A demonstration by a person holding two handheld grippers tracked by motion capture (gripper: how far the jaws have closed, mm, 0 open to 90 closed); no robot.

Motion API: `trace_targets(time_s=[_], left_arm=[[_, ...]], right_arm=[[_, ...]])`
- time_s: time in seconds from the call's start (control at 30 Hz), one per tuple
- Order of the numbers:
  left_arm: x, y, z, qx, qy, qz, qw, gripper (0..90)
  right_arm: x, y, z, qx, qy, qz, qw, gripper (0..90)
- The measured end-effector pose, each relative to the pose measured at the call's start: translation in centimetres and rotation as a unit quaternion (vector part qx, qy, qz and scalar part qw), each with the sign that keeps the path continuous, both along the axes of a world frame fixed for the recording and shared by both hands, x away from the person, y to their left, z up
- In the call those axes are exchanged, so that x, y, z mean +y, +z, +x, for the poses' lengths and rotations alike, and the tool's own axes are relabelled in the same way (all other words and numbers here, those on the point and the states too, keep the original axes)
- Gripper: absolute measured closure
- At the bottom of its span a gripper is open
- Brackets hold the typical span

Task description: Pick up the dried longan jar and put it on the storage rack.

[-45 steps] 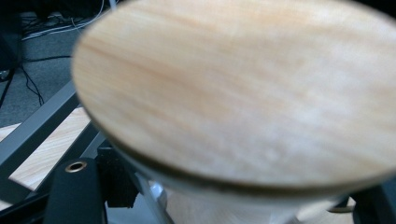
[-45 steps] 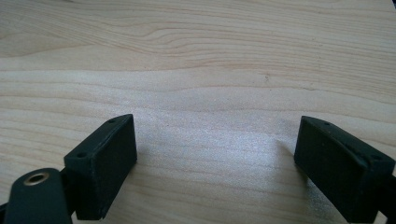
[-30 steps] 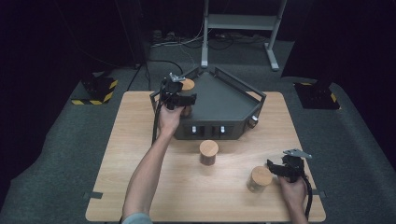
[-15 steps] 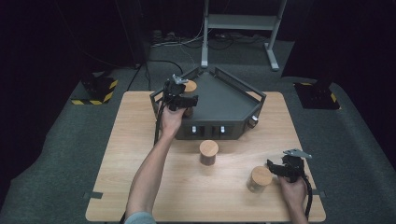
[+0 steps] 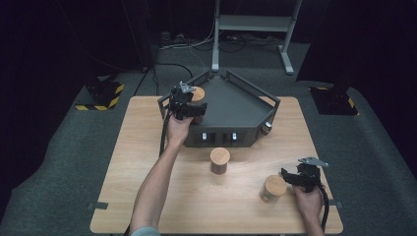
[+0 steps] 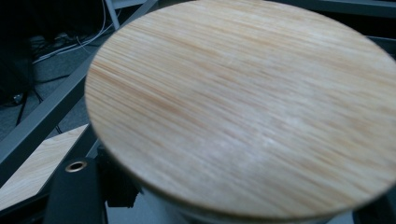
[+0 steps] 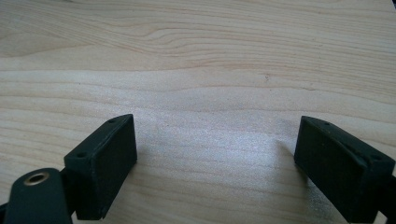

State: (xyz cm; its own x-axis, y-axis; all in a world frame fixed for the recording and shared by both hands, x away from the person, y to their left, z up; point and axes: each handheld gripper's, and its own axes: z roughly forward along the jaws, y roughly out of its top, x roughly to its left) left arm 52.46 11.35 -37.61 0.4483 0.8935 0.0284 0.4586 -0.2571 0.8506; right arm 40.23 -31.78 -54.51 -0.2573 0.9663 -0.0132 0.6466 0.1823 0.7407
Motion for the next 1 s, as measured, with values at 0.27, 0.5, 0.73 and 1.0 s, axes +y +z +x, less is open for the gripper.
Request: trace_targets(time_s=[0.27, 0.5, 0.73, 1.0], left_arm=[[0.2, -0.1, -0.1, 0.002, -0.006, 0.0, 1.0, 25.7], [0.8, -0.5, -0.4, 0.005, -0.01, -0.001, 0.9999, 12.3], [1.3, -0.5, -1.0, 0.004, -0.011, -0.012, 0.9999, 9.4], [1.8, -1.1, -2.0, 0.011, -0.009, -0.012, 0.9998, 10.0]], right_arm=[[0.0, 0.0, 0.0, 0.0, 0.0, 0.0, 1.0, 13.0], [0.0, 0.0, 0.0, 0.001, -0.001, 0.001, 1.0, 12.9], [0.0, 0.0, 0.0, 0.0, 0.0, 0.0, 1.0, 12.9], [0.0, 0.0, 0.0, 0.001, -0.001, 0.001, 1.0, 12.9]])
